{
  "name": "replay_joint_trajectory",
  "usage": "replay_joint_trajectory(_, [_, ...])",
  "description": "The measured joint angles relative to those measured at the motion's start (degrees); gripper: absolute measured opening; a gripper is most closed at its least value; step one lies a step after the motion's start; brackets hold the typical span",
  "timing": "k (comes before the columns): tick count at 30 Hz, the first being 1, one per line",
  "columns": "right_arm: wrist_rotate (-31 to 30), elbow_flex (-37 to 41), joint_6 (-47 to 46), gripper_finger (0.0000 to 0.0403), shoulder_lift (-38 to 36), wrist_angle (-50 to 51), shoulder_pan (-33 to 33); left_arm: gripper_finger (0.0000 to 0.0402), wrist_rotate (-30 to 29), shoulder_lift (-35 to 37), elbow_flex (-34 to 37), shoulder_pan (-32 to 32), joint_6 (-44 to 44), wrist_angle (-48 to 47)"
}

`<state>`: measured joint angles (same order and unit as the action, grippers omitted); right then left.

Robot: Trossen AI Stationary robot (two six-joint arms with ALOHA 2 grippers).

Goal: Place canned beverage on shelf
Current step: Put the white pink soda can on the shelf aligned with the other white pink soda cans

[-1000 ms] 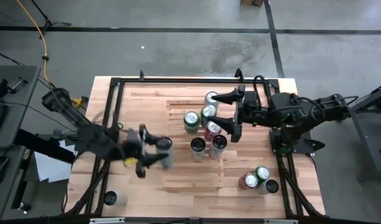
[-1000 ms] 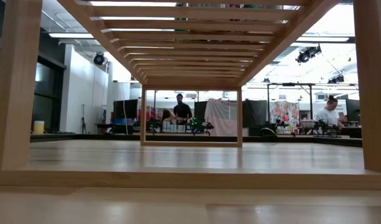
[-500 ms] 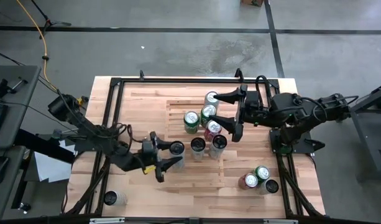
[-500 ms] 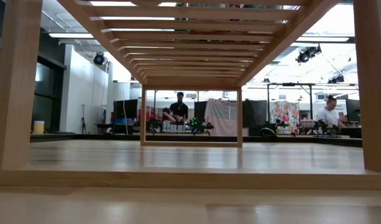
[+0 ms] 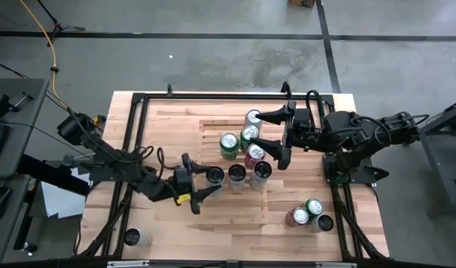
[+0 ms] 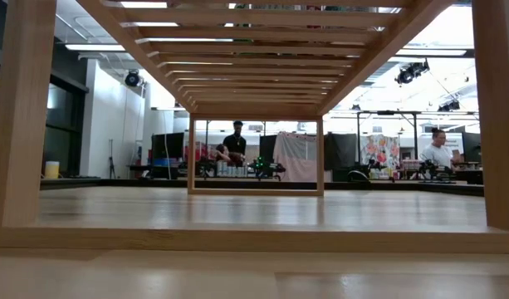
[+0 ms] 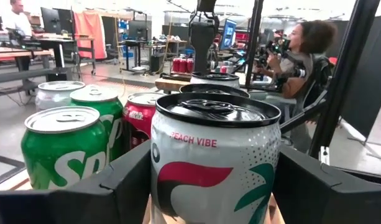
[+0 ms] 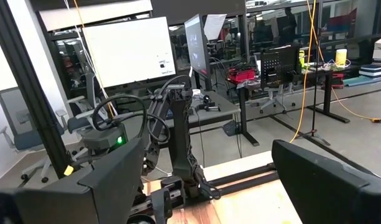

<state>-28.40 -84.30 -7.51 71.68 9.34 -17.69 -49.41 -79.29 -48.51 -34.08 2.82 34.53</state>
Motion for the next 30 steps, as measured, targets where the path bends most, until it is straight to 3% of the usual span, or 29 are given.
replay_joint_trajectory(10, [0.0,0.0,0.0,0.0339,0.0,0.0,0.0,0.0287,4.5,0.0,0.0,0.9,-3.4,-0.1])
replay_joint_trajectory(30, [0.0,0.0,-0.1,0.0339,0.0,0.8,0.0,0.0291,4.5,0.1,-0.1,0.6,-0.2,-2.0])
